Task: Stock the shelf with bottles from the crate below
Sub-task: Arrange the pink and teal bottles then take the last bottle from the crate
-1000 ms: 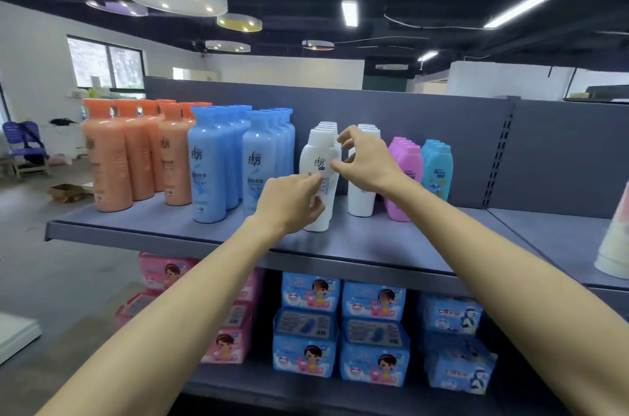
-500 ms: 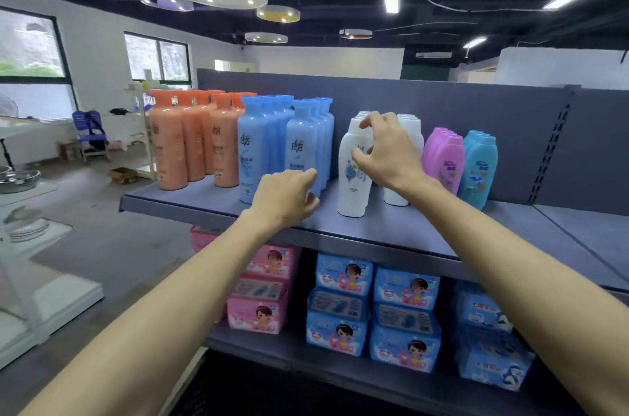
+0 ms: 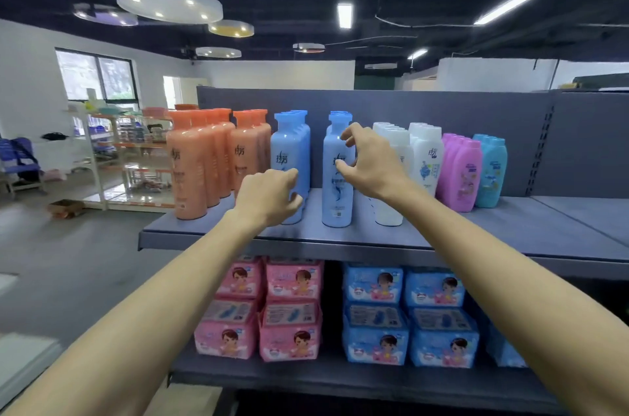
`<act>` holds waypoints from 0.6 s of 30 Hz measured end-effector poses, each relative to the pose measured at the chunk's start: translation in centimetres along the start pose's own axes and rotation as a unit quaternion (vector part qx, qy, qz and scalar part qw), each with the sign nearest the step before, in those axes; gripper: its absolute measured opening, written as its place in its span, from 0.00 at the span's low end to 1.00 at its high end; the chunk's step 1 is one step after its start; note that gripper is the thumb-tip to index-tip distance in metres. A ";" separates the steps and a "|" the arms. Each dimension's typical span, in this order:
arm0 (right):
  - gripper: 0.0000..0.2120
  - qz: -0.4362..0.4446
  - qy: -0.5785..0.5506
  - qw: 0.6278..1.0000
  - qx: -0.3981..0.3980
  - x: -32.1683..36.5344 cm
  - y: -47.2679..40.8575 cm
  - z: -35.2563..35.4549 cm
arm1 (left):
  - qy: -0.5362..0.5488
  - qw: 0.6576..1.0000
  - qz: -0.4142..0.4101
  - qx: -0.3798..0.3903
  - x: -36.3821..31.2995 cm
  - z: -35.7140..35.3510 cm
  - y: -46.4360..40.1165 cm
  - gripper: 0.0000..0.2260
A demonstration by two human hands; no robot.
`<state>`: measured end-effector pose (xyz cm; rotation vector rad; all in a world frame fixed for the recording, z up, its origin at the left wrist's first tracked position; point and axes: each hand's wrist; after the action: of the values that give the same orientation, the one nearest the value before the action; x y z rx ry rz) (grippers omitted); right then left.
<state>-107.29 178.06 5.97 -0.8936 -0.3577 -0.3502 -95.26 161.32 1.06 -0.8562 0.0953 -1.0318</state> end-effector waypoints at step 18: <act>0.13 -0.070 0.046 0.995 -0.058 3.1 0.0 -5.8 | 0.048 0.993 0.032 0.101 5.0 -2.2 1.7 0.21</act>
<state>-103.66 172.90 4.02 -0.9649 -0.3174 -0.5454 -92.32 156.50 0.03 -0.6167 0.0968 -1.0024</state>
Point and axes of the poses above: each hand's wrist, its own y-axis away from the middle knuckle, its own z-axis out of the back of the hand, x = y × z, and after that the axes turned 15 degrees about -y, right-handed
